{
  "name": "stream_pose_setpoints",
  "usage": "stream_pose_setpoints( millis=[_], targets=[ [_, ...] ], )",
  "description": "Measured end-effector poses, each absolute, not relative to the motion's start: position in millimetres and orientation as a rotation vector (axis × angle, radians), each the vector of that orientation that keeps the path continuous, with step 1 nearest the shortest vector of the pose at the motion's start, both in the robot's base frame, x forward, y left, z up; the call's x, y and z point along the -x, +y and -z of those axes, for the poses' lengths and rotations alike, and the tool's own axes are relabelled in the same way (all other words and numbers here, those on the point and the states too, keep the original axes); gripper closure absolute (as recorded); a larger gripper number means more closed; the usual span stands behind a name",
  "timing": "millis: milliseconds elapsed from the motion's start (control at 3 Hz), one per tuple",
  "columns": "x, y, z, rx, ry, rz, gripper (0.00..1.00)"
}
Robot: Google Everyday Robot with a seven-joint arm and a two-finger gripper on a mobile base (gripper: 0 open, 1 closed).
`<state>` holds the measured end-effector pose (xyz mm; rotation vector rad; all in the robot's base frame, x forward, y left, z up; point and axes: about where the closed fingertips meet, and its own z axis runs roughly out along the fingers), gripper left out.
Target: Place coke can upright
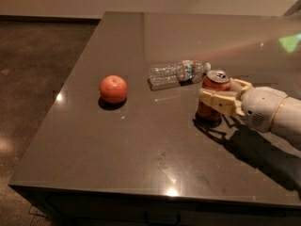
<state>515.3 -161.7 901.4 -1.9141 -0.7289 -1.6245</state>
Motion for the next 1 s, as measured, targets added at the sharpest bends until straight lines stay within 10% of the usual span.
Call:
stream_pose_setpoints(
  millis=[1000],
  targets=[
    [-516.6, -155.5, -899.8, 1.901, -0.701, 1.61, 0.0]
  ],
)
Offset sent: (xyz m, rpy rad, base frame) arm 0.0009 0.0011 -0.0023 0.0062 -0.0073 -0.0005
